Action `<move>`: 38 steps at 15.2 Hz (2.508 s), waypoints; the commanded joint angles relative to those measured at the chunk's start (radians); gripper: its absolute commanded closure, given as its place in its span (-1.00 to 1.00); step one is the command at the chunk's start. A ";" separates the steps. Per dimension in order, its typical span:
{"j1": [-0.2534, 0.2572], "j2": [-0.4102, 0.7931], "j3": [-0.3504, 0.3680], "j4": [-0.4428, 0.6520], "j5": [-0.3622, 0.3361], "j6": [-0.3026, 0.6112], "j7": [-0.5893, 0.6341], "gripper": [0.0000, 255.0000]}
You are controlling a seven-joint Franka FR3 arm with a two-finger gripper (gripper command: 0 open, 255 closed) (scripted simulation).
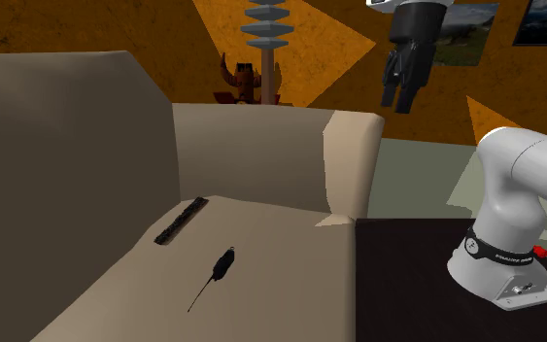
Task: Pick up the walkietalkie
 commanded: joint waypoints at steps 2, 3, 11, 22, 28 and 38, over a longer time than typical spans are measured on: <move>0.009 0.031 -0.013 0.000 -0.010 0.025 -0.038 -1.00; 0.018 0.064 -0.026 0.001 -0.020 0.050 -0.076 -1.00; 0.092 0.353 -0.114 0.064 -0.069 0.233 -0.369 -1.00; 0.163 0.785 -0.155 0.268 -0.058 0.410 -0.746 -1.00; 0.174 1.014 -0.129 0.420 -0.052 0.466 -0.920 -1.00; 0.190 1.372 -0.058 0.717 -0.099 0.510 -1.146 -1.00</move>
